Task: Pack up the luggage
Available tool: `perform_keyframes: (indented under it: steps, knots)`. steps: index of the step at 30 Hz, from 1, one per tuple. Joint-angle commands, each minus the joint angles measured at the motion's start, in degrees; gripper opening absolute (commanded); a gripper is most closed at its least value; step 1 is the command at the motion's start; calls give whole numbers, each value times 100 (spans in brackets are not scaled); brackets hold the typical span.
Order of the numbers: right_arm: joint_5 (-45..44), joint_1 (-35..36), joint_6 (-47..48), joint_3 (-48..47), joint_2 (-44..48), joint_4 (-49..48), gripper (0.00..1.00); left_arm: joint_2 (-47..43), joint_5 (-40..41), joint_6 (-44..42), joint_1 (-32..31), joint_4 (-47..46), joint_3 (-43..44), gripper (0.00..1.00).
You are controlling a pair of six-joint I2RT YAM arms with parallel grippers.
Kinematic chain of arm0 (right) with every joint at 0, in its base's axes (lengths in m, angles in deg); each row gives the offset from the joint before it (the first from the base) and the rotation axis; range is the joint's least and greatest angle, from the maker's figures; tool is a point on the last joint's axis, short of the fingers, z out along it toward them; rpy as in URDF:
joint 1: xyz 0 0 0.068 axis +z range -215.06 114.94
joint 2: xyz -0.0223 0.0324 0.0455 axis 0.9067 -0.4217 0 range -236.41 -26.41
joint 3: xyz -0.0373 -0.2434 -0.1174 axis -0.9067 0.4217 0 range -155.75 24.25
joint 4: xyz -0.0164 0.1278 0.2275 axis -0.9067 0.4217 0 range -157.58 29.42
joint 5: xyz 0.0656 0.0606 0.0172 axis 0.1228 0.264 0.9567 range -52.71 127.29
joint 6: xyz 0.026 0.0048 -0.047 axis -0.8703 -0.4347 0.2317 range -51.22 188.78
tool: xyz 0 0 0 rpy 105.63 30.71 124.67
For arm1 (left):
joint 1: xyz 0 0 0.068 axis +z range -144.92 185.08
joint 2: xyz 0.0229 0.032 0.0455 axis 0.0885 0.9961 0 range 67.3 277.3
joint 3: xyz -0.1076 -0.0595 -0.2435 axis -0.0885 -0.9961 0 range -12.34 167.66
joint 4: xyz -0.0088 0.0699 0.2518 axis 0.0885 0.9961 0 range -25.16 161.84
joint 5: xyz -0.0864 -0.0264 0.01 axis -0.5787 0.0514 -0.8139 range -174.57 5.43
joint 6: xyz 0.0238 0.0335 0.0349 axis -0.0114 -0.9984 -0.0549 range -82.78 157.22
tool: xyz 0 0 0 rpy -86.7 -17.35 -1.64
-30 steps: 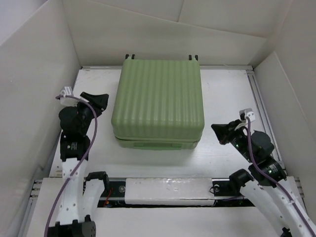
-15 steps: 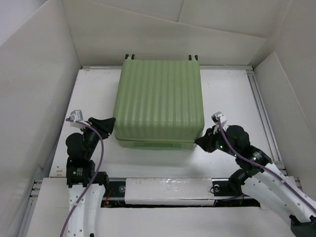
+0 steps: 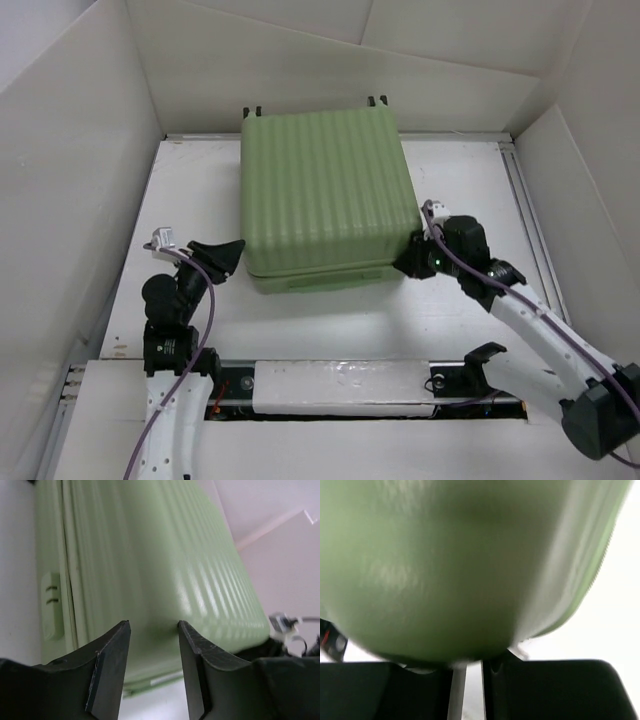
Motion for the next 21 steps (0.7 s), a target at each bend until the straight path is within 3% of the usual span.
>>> perform_keyframes:
  steps: [1,4,9,11,17,21]
  knots:
    - [-158,-429,462,-767,-583,-1312,21,177,-514,-141,-96,642,-92,39]
    - [-437,-376,586,-594,-471,-1311,26,247,-374,-265,-96,634,-29,40]
    - [-772,-297,341,65,844,-1066,43,432,-295,-318,-96,309,-336,40]
    - [-1166,-235,183,547,1364,-1144,45,528,-444,-318,-96,229,-407,40]
    - [-1539,-340,-56,1051,1113,-1266,33,230,21,-782,-96,282,250,44]
    - [-1468,-341,128,1209,980,-1522,34,492,-127,-950,-96,265,1636,49]
